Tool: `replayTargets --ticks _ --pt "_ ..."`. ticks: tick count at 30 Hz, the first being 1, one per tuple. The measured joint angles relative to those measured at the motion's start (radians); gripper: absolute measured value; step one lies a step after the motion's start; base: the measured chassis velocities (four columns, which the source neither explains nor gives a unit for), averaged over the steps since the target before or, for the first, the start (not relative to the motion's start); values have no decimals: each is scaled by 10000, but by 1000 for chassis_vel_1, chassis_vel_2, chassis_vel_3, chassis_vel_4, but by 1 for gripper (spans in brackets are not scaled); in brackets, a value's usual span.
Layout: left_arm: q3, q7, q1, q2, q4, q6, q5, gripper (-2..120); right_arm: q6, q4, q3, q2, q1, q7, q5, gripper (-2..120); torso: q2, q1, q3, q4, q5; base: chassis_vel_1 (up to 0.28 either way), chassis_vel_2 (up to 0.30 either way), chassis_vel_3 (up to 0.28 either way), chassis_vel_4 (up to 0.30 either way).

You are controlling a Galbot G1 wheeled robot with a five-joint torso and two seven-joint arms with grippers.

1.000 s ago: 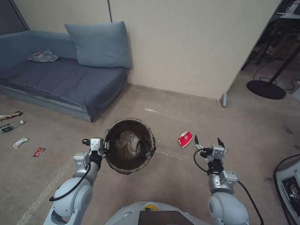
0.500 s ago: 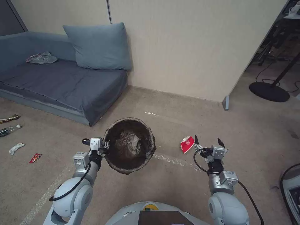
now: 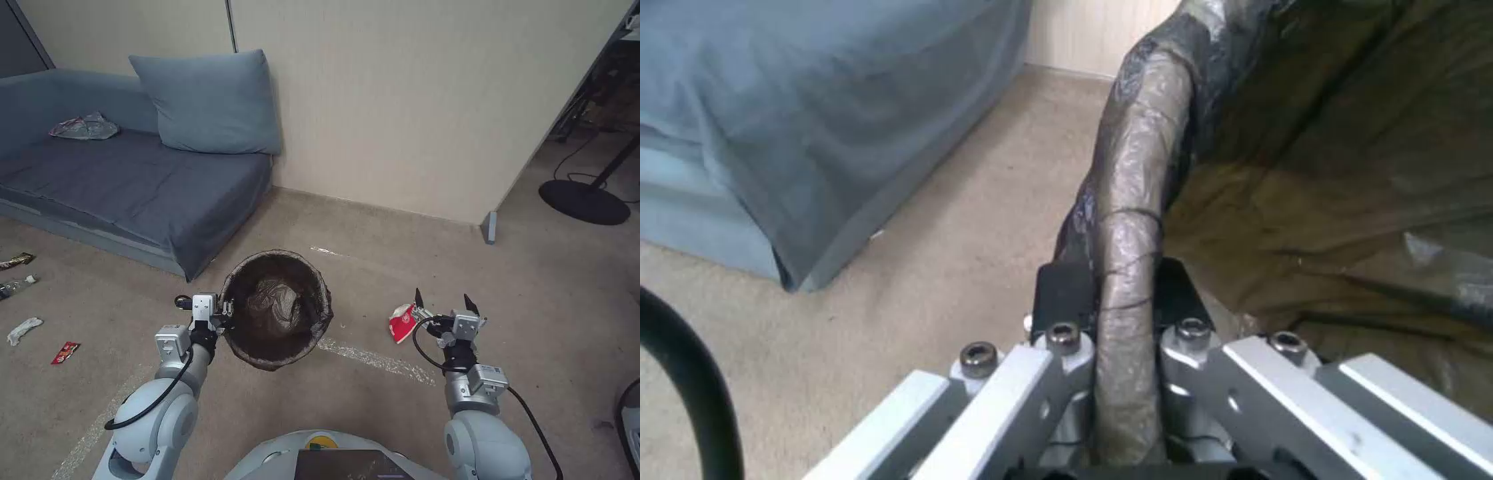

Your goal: Pick up the trash bin, then pick up the garbage from the floor and place it into the trash bin.

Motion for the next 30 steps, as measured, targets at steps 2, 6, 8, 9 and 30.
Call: replayTargets --ticks 2,6,8,9,30 --pt "14 0 -6 1 1 -3 -1 2 0 3 0 0 -4 1 0 100 0 0 0 -1 0 -82 76 85 -79" --pt "24 0 -15 0 1 -4 -3 2 0 7 5 0 -5 3 0 100 0 0 0 -1 0 -92 72 76 -69" --pt "23 0 -21 1 0 -4 -6 2 0 10 6 0 -5 4 0 100 0 0 0 -1 0 -97 88 79 -79" --pt "20 0 -24 4 0 -4 -8 2 1 11 7 0 -5 5 0 100 0 0 0 -2 0 -72 92 76 -72" --pt "29 -4 -44 8 -96 55 -12 2 -90 -68 71 0 5 126 4 100 0 1 1 -1 0 -53 59 55 -59"
